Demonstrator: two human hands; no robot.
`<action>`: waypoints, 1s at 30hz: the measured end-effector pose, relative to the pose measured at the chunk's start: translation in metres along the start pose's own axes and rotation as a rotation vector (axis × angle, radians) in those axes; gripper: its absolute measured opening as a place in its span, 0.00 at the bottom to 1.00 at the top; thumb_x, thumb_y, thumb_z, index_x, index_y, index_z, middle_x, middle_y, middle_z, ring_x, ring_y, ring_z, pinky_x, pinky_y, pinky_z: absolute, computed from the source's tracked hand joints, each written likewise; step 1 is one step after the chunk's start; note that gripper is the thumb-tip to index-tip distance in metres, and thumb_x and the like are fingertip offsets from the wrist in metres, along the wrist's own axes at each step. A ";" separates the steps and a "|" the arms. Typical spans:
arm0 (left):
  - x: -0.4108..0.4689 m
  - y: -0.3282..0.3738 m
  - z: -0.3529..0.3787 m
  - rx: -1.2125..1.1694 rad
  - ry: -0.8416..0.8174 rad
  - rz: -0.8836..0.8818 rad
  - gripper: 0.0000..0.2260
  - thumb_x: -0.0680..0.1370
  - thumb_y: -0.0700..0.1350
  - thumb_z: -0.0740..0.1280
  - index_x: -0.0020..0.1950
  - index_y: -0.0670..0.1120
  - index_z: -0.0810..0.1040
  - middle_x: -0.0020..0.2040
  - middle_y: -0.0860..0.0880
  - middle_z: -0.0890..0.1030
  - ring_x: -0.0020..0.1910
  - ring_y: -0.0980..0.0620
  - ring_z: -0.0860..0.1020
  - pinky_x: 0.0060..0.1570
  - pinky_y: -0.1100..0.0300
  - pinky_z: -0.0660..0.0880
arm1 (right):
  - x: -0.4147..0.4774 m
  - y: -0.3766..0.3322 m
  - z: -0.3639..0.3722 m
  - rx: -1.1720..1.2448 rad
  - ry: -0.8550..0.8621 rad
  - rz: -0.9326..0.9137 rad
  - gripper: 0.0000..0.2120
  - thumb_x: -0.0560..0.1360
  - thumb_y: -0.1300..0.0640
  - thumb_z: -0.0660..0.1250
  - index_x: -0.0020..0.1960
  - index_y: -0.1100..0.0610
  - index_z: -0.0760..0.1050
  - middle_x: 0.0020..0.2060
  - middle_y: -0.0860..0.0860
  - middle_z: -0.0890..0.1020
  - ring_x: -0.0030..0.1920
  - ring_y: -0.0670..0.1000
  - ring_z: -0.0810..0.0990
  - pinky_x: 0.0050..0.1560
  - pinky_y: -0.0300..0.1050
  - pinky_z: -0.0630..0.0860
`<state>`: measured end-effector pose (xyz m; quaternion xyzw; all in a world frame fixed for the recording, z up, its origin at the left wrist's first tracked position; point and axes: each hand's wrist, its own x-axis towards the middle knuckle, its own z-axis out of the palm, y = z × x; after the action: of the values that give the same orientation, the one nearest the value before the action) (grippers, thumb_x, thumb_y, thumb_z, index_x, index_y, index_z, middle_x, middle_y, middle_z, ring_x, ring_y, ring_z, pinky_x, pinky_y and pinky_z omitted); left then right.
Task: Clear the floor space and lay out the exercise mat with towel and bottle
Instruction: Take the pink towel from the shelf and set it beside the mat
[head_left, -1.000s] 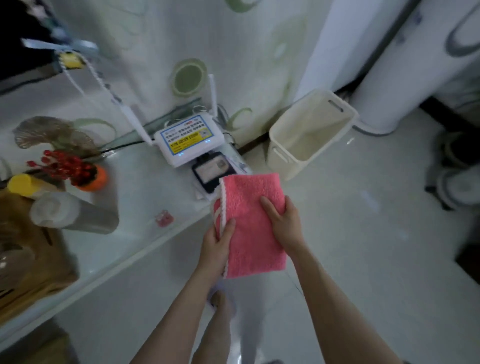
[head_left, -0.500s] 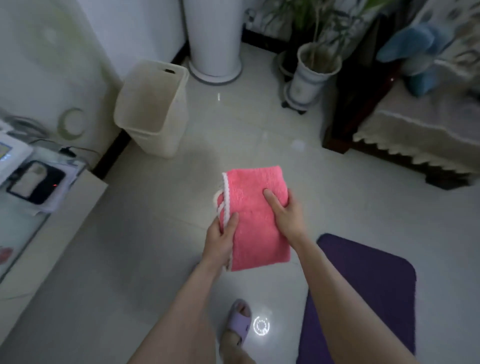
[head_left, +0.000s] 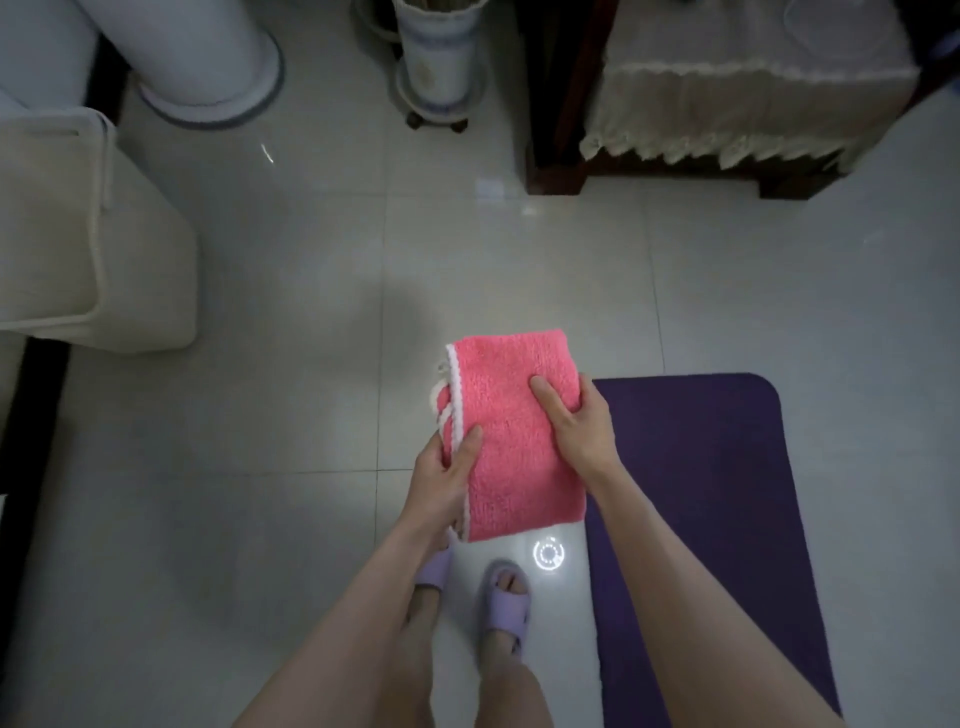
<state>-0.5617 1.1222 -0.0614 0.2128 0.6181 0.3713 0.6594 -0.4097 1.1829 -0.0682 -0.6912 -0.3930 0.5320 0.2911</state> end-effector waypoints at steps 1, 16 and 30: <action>0.013 -0.010 0.010 0.020 0.001 -0.008 0.13 0.78 0.47 0.64 0.61 0.46 0.73 0.52 0.50 0.81 0.45 0.57 0.82 0.38 0.66 0.78 | 0.013 0.015 -0.007 0.006 0.007 0.022 0.14 0.74 0.45 0.69 0.55 0.52 0.72 0.47 0.45 0.80 0.49 0.49 0.81 0.49 0.47 0.80; 0.202 -0.198 0.091 0.141 0.043 -0.186 0.08 0.76 0.46 0.68 0.55 0.49 0.78 0.48 0.54 0.82 0.40 0.63 0.82 0.35 0.71 0.76 | 0.188 0.249 -0.056 -0.027 -0.013 0.175 0.12 0.73 0.44 0.69 0.50 0.51 0.74 0.44 0.43 0.80 0.44 0.43 0.80 0.44 0.40 0.77; 0.400 -0.395 0.084 0.212 0.027 -0.246 0.12 0.76 0.49 0.68 0.58 0.49 0.77 0.51 0.52 0.83 0.44 0.58 0.82 0.39 0.66 0.79 | 0.348 0.479 -0.015 -0.031 0.033 0.213 0.09 0.72 0.45 0.71 0.45 0.48 0.74 0.43 0.45 0.82 0.45 0.48 0.82 0.51 0.52 0.80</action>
<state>-0.4060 1.1881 -0.6038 0.1990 0.6841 0.2235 0.6652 -0.2403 1.2300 -0.6334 -0.7421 -0.3207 0.5424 0.2287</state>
